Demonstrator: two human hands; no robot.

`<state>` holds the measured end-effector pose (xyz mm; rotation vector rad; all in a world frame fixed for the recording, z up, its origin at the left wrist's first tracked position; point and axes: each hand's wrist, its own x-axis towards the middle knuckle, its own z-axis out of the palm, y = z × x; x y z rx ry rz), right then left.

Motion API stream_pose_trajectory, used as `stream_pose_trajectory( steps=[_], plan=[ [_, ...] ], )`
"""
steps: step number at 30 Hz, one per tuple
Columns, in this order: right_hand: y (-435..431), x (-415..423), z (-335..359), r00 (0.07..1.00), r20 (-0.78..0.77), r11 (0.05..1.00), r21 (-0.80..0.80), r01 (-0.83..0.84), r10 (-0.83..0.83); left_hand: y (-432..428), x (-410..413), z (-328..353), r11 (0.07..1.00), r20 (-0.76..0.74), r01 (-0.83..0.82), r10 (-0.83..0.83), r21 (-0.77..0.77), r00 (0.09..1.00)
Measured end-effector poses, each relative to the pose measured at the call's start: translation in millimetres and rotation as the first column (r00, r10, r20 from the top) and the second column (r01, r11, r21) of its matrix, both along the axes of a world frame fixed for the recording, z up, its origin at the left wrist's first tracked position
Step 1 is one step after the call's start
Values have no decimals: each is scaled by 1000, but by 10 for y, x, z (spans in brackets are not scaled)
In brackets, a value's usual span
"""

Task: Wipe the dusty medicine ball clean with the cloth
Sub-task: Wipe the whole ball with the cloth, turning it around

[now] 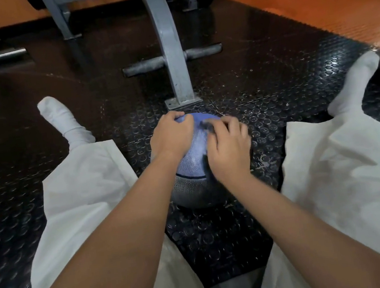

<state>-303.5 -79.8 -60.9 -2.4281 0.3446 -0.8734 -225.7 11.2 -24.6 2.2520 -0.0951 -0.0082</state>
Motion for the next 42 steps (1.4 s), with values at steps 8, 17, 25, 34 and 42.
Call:
stream_pose_trajectory(
  steps=[8, 17, 25, 34, 42],
  plan=[
    [-26, -77, -72, 994, 59, 991, -99, -87, 93, 80, 31, -24, 1000, 5, 14, -14, -2, 1000],
    [110, -120, -230, 975, 170, 989, -45, -138, 144, 88, 126, 22, 998, -59, -63, 62, -15, 996],
    [-59, 61, 11, 970, 144, 979, 18, -202, 197, 159, 117, -19, 998, -12, -43, 43, -50, 999],
    [44, -226, -310, 932, 262, 964, -152, -217, 251, 139, 159, 25, 998, -28, -47, 46, -44, 999],
    [-124, 102, 16, 955, 196, 975, -38, -220, 223, 76, 137, 27, 999, -20, -25, 24, -43, 1000]
  ],
)
